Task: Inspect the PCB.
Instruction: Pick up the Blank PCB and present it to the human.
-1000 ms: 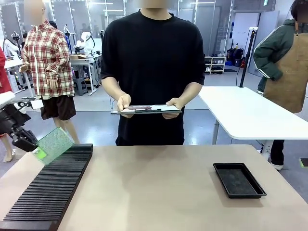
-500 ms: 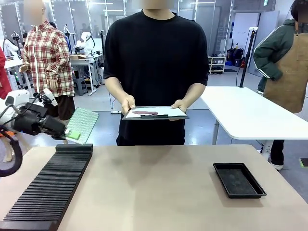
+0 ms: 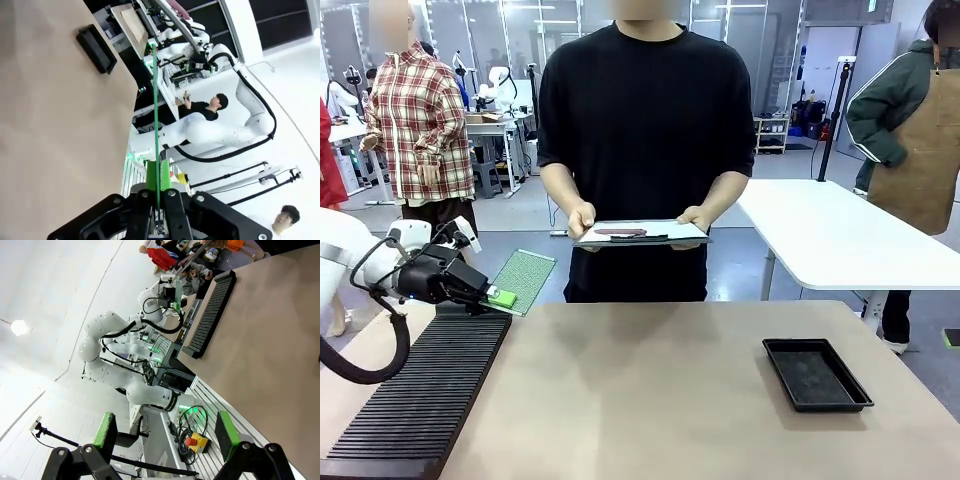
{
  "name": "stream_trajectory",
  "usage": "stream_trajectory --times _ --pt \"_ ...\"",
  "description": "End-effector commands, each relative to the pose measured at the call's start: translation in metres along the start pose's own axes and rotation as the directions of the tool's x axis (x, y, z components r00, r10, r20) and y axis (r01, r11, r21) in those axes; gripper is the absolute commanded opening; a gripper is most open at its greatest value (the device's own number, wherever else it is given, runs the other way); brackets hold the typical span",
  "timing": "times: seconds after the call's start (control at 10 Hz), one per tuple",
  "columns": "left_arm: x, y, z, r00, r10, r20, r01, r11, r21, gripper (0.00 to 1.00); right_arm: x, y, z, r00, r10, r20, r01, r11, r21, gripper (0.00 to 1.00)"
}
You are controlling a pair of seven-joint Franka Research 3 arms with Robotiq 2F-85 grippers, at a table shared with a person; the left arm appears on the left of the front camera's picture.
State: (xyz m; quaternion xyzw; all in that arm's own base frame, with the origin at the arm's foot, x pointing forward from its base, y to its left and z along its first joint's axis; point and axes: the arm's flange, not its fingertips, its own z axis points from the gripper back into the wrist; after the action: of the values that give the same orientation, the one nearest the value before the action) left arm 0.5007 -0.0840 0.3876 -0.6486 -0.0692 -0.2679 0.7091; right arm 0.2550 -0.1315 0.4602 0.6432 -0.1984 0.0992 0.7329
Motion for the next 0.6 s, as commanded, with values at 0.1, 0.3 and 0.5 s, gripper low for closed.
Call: stream_trajectory --times 0.1,0.3,0.5 --pt "0.019 0.028 0.020 0.999 -0.045 -0.008 0.044 0.995 -0.090 0.03 0.001 0.001 0.001 1.000 0.020 0.004 -0.020 1.000 0.011 1.00" --pt "0.021 0.036 0.015 0.997 -0.076 0.018 0.078 0.991 -0.105 0.03 0.001 0.001 0.001 1.000 0.020 0.004 -0.020 1.000 0.011 1.00" --pt "0.015 0.037 0.017 0.999 -0.042 0.000 0.042 0.997 -0.064 0.03 0.001 0.001 0.001 1.000 0.020 0.004 -0.020 1.000 0.011 1.00"
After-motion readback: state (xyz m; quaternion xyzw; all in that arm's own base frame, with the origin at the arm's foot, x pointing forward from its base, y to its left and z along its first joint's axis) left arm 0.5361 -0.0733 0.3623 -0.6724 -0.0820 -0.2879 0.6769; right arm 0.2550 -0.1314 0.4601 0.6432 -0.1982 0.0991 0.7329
